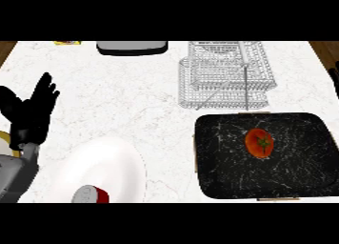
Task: Pick the tomato from the tray and place it in the tiered basket
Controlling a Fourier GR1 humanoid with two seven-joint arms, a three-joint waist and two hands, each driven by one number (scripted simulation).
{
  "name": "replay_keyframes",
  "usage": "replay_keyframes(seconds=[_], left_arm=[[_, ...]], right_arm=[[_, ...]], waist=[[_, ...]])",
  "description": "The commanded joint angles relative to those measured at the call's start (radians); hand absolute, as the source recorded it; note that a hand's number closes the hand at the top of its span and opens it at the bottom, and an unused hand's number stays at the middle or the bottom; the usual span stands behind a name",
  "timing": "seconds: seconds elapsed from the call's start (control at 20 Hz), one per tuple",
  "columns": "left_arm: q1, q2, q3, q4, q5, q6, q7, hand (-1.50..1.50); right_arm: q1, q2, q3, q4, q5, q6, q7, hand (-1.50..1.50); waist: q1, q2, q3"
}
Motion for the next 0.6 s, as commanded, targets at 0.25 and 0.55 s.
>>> replay_keyframes(seconds=[0.25, 0.55], left_arm=[[-0.055, -0.072, -0.101, -0.097, -0.097, -0.024, -0.153, 0.0], [-0.055, -0.127, -0.161, -0.102, -0.127, -0.015, -0.172, 0.0]], right_arm=[[-0.14, 0.108, 0.016, -0.005, -0.462, 0.476, -0.13, 1.5], [-0.09, 0.105, 0.073, 0.19, -0.701, 0.795, 0.003, -1.5]], waist=[[0.076, 0.02, 0.015], [0.078, 0.045, 0.012]])
